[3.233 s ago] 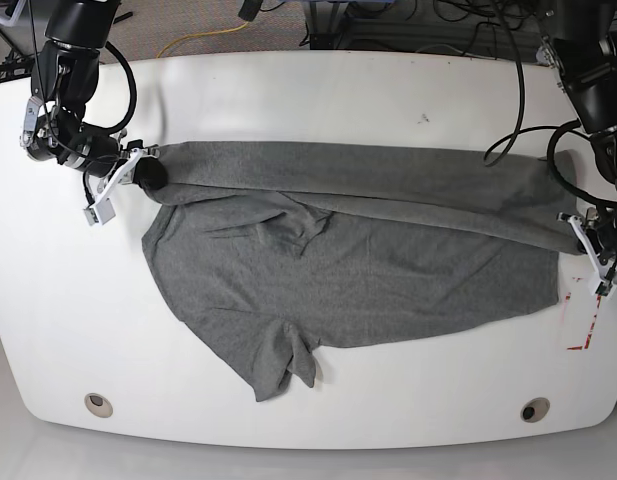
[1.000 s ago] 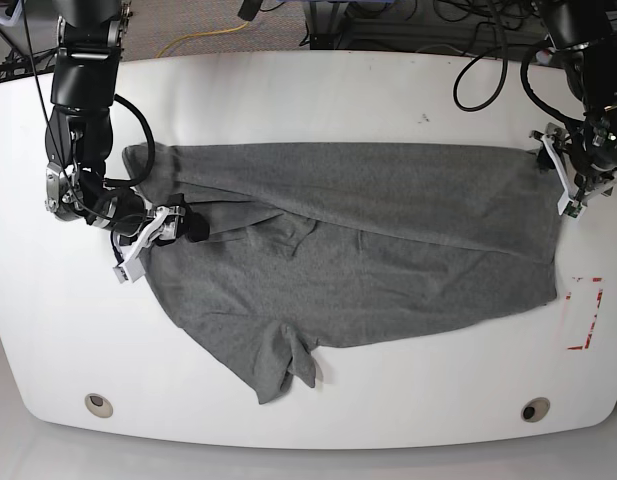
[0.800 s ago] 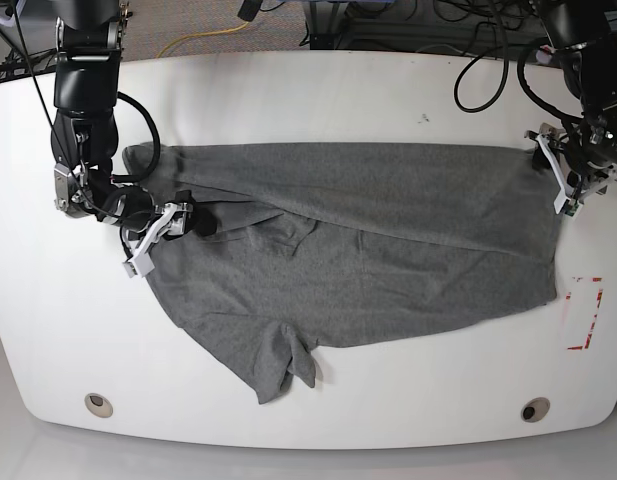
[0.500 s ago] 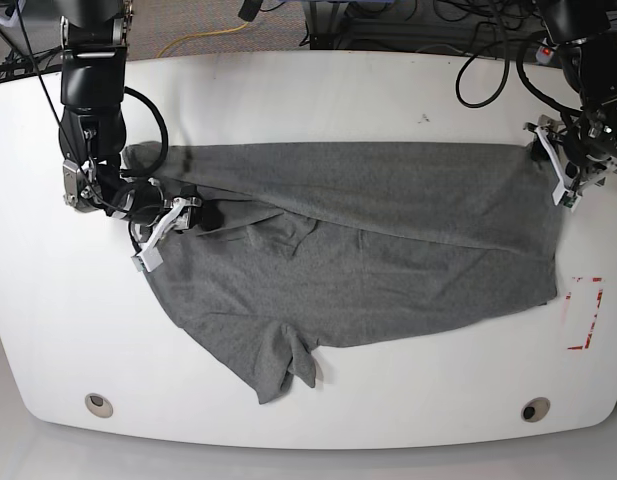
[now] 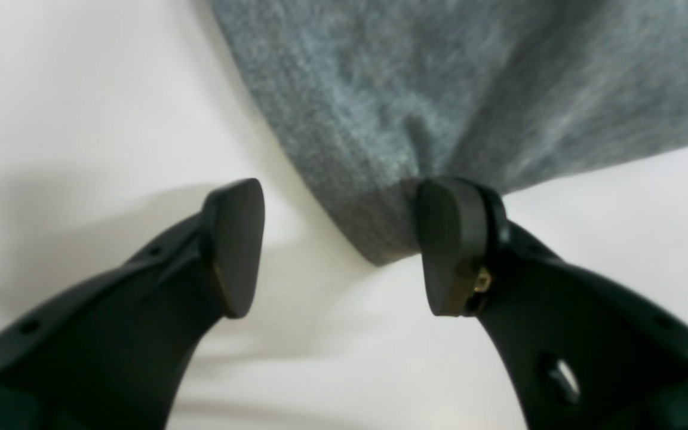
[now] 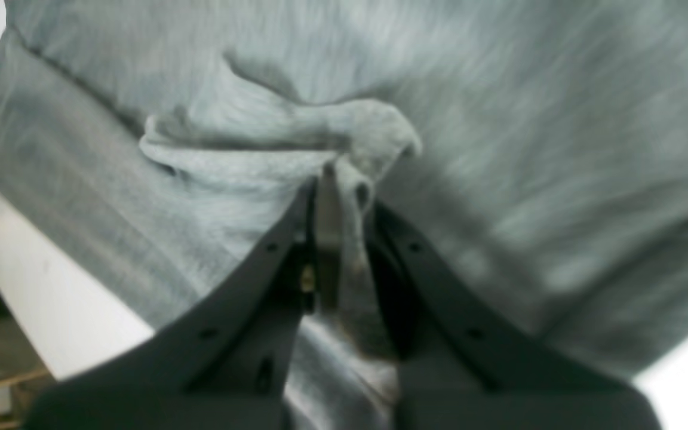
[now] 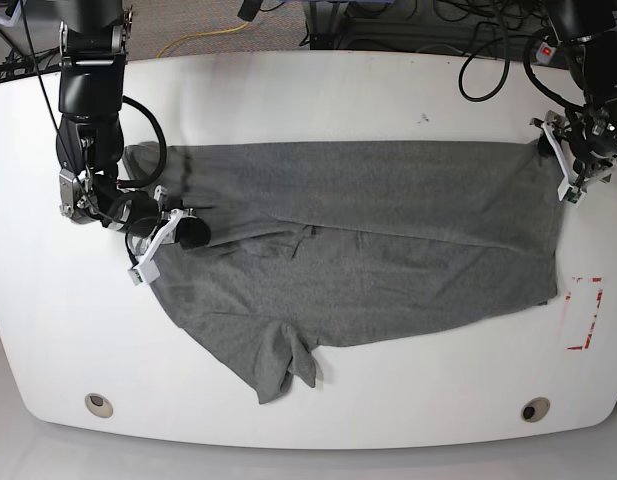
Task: Fold the T-shirt properly
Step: 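Release and regrasp the shirt edge with the right gripper, pulling it outward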
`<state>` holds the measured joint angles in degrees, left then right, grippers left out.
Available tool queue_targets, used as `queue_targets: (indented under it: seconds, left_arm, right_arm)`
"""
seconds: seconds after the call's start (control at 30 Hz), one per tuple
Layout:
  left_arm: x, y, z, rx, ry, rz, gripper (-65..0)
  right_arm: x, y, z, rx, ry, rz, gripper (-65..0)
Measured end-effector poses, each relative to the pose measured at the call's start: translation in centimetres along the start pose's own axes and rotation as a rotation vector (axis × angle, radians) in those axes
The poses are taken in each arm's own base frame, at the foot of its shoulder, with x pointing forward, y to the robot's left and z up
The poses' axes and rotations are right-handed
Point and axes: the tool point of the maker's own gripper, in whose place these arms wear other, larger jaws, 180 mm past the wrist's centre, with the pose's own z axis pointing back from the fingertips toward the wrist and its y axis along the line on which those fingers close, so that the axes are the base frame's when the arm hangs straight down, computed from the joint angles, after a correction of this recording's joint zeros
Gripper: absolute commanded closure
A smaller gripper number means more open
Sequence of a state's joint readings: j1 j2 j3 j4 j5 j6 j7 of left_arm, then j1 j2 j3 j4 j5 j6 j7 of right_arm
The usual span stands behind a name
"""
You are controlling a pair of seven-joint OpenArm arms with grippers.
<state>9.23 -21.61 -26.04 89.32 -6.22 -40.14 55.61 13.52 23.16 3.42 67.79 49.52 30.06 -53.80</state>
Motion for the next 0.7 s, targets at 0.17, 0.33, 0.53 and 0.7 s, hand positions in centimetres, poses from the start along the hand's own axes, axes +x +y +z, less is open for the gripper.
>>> queue_targets:
  seconds: [0.17,0.33,0.53,0.7]
  left_arm:
    - [0.2,0.2,0.0,0.014,-0.016,-0.012,-37.8]
    - [0.3,0.2,0.0,0.013,-0.020,-0.013,-37.8]
    - [0.3,1.1,0.3,0.031,-0.014,-0.026,-37.8]
    - [0.3,1.0,0.3,0.029,-0.016,-0.027,-37.8]
  right_arm:
    - [2.3,-0.2,0.6,-0.011,-0.029,0.031,0.0]
    - [3.9,0.1,0.7,-0.007,-0.052,0.051,0.0]
    - [5.2,0.3,0.7,-0.011,-0.065,0.069,0.0]
    - [5.7,-0.9,0.2,-0.090,-0.032,0.117,-26.5]
